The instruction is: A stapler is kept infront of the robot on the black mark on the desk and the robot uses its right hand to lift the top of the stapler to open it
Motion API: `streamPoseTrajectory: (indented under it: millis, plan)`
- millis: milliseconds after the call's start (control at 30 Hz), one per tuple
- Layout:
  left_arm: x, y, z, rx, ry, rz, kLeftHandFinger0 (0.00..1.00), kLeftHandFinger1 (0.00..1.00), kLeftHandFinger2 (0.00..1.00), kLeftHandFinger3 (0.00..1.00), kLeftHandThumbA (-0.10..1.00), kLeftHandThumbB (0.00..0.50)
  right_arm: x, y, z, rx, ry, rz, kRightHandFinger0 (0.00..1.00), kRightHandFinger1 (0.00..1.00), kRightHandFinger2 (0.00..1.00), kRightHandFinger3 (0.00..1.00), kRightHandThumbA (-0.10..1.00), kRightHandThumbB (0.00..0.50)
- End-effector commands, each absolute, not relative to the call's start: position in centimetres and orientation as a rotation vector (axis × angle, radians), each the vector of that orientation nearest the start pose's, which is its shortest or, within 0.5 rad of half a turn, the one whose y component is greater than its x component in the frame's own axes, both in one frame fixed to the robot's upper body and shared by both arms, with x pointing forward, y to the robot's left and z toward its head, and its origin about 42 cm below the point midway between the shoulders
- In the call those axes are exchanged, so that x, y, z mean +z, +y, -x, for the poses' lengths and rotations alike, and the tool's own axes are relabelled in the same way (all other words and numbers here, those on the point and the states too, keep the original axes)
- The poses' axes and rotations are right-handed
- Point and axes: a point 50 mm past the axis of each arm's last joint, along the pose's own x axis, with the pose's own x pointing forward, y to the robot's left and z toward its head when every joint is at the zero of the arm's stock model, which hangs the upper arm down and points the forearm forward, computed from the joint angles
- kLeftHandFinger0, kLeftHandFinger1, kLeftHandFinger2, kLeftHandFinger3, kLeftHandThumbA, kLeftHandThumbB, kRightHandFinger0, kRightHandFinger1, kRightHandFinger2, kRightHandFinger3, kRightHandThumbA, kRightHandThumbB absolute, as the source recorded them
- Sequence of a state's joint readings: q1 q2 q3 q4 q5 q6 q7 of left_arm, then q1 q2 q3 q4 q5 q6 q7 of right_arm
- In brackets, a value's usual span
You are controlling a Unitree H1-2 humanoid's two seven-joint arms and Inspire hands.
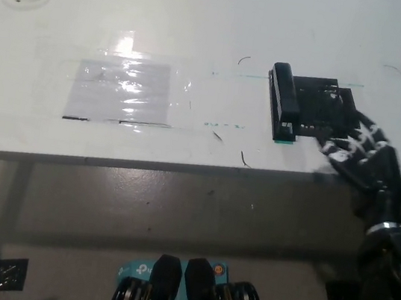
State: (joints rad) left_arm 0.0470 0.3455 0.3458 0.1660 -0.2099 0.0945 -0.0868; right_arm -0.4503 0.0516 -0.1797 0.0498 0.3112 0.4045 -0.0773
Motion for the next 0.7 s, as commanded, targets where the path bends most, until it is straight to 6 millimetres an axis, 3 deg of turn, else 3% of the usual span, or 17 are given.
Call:
streamPoseTrajectory:
  millis: [0,100,167,233,433,467,667]
  plan:
    - [9.7,43.5,-24.8,0.311,0.165,-0.109,0.39,0.47,0.63,0.79,0.54,0.008,21.8,-17.6,-42.1,0.055,0.067,-0.502,0.57,0.56,0.66,0.84,0.90,0.000]
    - [9.7,43.5,-24.8,0.312,0.165,-0.110,0.39,0.48,0.64,0.81,0.52,0.000,21.6,-17.0,-42.2,0.053,0.084,-0.550,0.62,0.63,0.74,0.90,0.93,0.000]
    - [9.8,43.5,-24.8,0.308,0.160,-0.112,0.40,0.48,0.64,0.81,0.52,0.000,21.2,-16.2,-42.4,0.053,0.108,-0.636,0.69,0.72,0.83,0.97,0.95,0.000]
    - [9.8,43.5,-24.8,0.310,0.164,-0.109,0.38,0.47,0.64,0.81,0.54,0.004,21.0,-15.5,-42.6,0.046,0.138,-0.752,0.78,0.88,0.95,1.00,1.00,0.000]
    - [9.8,43.5,-24.8,0.310,0.163,-0.108,0.40,0.49,0.65,0.82,0.53,0.000,20.6,-14.8,-42.8,0.025,0.173,-0.837,0.83,0.93,0.99,1.00,1.00,0.000]
    - [9.7,43.5,-24.8,0.310,0.165,-0.107,0.39,0.48,0.65,0.82,0.53,0.003,20.5,-14.7,-42.8,0.032,0.179,-0.874,0.88,0.98,1.00,1.00,1.00,0.000]
    - [9.7,43.6,-24.8,0.313,0.165,-0.106,0.36,0.46,0.64,0.81,0.55,0.000,20.4,-14.6,-43.1,-0.020,0.205,-0.957,0.86,0.98,1.00,1.00,1.00,0.000]
